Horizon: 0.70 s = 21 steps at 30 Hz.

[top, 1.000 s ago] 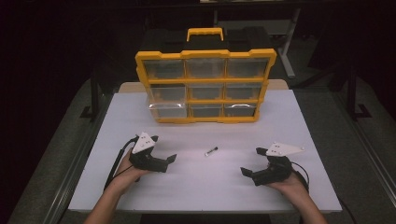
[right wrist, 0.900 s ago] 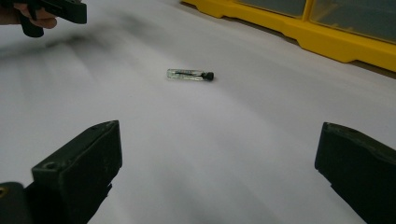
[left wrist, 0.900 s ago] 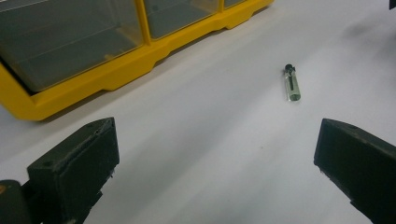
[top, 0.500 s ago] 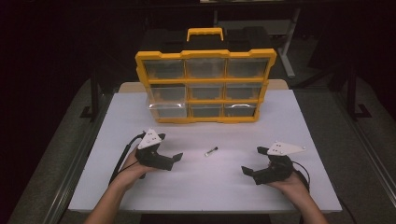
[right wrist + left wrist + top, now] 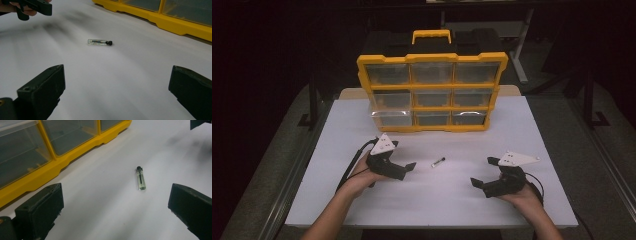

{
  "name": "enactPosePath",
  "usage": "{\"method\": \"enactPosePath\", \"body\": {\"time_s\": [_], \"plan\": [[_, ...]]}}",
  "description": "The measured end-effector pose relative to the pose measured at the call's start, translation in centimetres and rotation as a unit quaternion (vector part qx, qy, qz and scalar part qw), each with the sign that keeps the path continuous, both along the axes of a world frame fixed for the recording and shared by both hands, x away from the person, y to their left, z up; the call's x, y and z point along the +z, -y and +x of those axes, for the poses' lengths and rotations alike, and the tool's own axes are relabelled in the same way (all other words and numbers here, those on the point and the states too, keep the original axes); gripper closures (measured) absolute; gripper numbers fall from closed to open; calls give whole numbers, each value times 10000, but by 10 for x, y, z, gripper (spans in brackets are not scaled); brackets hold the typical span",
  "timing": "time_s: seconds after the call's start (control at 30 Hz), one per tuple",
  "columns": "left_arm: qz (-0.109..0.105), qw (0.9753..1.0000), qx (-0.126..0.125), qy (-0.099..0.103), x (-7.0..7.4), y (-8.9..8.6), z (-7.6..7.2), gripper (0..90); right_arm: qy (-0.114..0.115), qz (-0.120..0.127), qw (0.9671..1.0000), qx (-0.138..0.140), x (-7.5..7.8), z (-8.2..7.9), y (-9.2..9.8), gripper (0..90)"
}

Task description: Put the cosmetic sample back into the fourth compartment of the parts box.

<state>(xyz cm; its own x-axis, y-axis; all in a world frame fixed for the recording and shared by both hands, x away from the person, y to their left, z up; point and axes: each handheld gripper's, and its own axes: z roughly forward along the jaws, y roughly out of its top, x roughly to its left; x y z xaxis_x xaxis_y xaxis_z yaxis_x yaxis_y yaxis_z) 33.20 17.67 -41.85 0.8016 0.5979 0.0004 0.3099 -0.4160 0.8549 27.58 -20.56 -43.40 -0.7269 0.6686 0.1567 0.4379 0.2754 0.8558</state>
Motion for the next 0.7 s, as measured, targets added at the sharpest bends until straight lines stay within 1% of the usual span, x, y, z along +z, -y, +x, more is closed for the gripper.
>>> {"method": "enactPosePath", "body": {"time_s": [0.07,0.13,0.23,0.37,0.53,0.57,0.6,0.63,0.67,0.7], "plan": [[47,10000,-17,-26,1,3,2,10,6,-3,10000,0,0,0,0,2],[87,10000,14,17,1,7,2,97,-6,-5,10000,-4,0,0,0,2],[72,10000,-50,-24,1,12,3,98,0,3,10000,-3,0,0,0,2],[115,9998,-137,-28,2,18,4,99,-2,6,10000,-3,0,0,-1,2],[113,9998,-190,-32,3,25,7,103,0,-2,10000,4,0,0,0,2],[149,9997,-206,-17,3,26,8,122,-7,-4,10000,-5,0,0,0,2],[98,9997,-190,-71,3,28,8,144,-2,-6,10000,-9,0,0,0,2],[88,9997,-207,-58,3,30,8,141,3,5,10000,-4,0,0,0,2],[91,9997,-200,-89,4,32,8,141,4,4,10000,-6,1,0,0,2],[137,9996,-258,-34,4,33,9,141,-2,2,10000,-4,1,0,0,2]]}}
